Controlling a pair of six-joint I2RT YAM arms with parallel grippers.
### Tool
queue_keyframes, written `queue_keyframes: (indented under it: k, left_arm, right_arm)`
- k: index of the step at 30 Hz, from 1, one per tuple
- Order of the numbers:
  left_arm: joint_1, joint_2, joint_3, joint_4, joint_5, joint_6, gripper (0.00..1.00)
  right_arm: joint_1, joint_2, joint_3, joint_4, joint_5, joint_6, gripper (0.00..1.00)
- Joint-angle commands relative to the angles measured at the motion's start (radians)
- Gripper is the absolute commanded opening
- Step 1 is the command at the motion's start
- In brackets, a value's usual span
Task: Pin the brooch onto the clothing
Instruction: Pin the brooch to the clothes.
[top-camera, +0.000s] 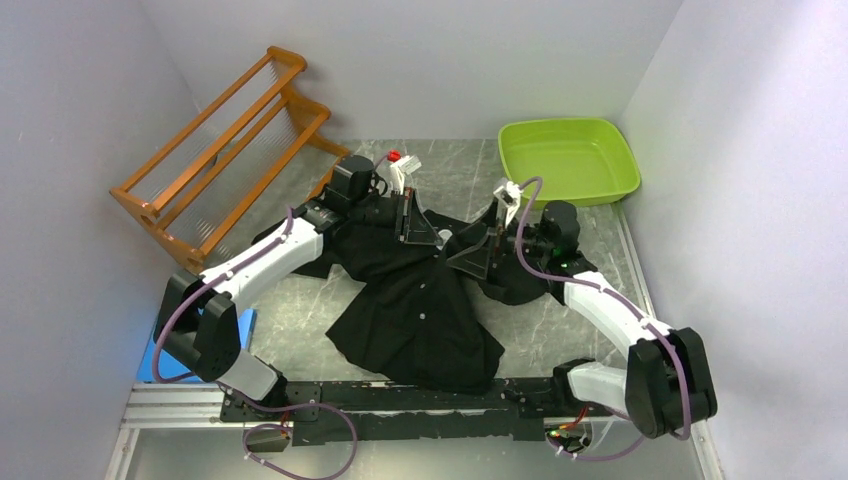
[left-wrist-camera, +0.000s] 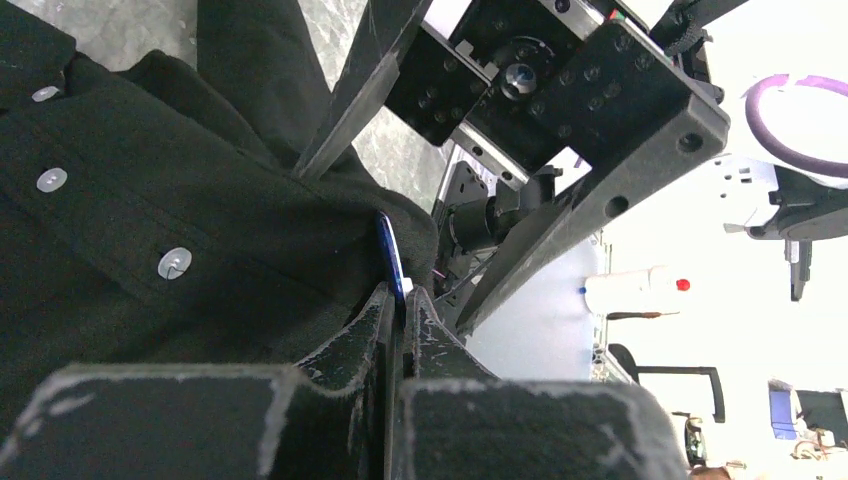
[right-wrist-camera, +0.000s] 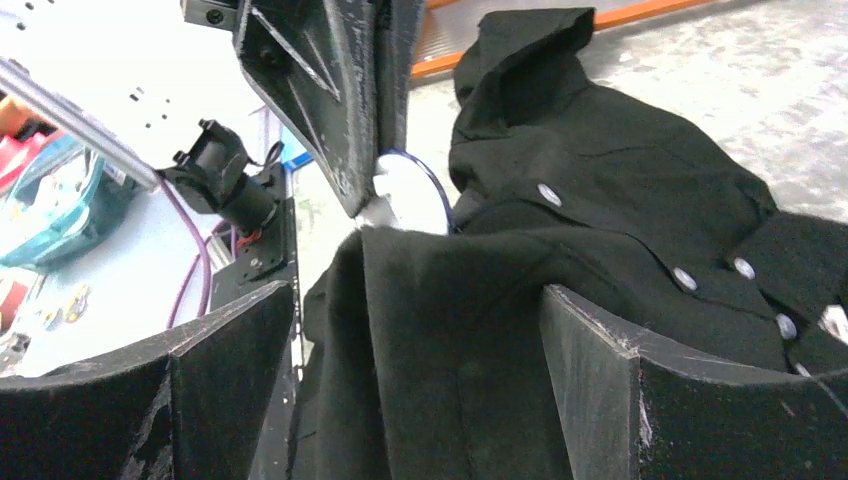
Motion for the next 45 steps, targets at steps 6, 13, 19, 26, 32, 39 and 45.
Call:
queue_keyframes:
  k: [6, 13, 19, 26, 32, 39, 45]
  left_arm:
    - [-0.001, -0.034, 0.013, 0.078, 0.071, -0.023, 0.03]
    - [0.0, -0.037, 0.021, 0.063, 0.075, -0.013, 0.03]
    - [0.002, -0.029, 0.023, 0.051, 0.075, -0.005, 0.03]
    - [0.003, -0.02, 0.028, 0.049, 0.086, -0.003, 0.03]
    - [0.002, -0.019, 0.034, 0.013, 0.084, 0.032, 0.03]
    - [0.002, -0.014, 0.034, 0.005, 0.134, 0.101, 0.03]
    - [0.002, -0.032, 0.027, -0.002, 0.176, 0.164, 0.03]
  right_arm:
    - [0.061, 0.065, 0.133, -0.048, 0.072, -0.101, 0.77]
    - [0.064, 0.096, 0.156, -0.131, 0.096, -0.156, 0.29]
    - [0.064, 0.084, 0.172, -0.23, 0.141, -0.226, 0.0]
    - [0.064, 0.026, 0.149, -0.187, 0.127, -0.199, 0.73]
    - [0.047, -0.107, 0.086, -0.071, 0.099, -0.134, 0.99]
    - [-0.005, -0.086, 0.145, 0.019, 0.022, 0.049, 0.98]
    - [-0.006, 0.007, 0.219, -0.027, -0.074, 0.065, 0.76]
